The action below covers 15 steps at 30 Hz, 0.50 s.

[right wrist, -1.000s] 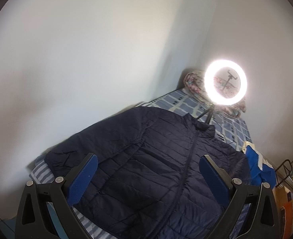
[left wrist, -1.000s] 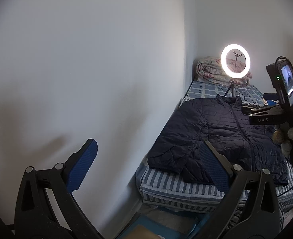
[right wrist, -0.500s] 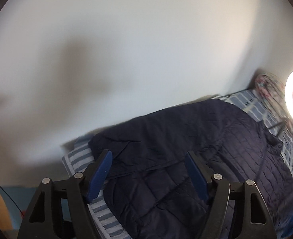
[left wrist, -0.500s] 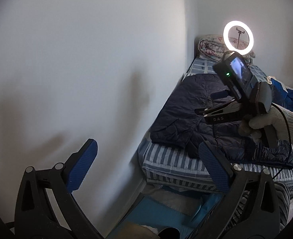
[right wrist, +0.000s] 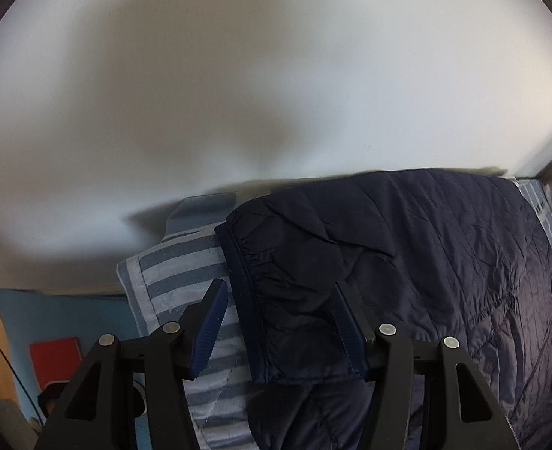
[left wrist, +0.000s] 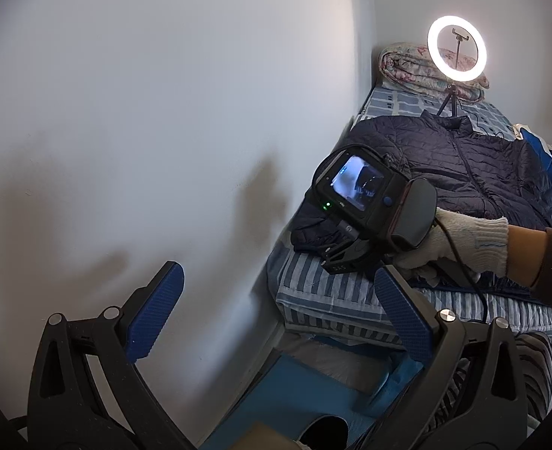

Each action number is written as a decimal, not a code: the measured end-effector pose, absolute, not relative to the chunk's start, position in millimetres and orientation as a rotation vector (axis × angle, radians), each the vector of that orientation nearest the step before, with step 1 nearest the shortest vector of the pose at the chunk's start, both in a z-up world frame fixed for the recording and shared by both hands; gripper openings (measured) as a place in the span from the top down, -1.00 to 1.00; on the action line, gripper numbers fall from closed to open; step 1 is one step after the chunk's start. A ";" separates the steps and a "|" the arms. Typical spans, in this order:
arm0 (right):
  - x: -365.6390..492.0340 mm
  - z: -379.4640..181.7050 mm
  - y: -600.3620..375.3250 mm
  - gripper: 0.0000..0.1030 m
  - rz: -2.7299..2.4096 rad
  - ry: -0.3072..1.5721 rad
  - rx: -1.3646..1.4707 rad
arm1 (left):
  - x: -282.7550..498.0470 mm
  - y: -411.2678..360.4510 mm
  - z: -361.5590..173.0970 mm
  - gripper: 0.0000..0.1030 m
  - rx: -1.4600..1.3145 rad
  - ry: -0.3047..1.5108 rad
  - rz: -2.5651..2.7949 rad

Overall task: Fold large clothes
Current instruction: 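Move the right gripper to the jacket sleeve cuff and grasp it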

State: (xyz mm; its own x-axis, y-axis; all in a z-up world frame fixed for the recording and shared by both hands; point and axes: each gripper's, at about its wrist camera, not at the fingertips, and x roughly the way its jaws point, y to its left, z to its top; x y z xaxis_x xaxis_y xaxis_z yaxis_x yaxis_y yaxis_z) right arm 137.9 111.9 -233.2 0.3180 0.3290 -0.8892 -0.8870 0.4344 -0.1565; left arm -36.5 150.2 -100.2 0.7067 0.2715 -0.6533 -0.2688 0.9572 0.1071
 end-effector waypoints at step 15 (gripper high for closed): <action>139.2 -271.4 132.1 -0.19 0.887 0.931 -0.793 | -33.0 164.5 -120.8 -1.00 -0.040 0.790 0.306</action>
State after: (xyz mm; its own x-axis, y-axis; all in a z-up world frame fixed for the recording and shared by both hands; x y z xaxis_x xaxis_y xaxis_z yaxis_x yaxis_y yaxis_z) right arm 139.2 132.1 -271.4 0.3188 0.2819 -0.9049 -0.8902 0.4170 -0.1837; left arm -33.0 164.5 -120.8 0.6624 0.2555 -0.7042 -0.2856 0.9552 0.0780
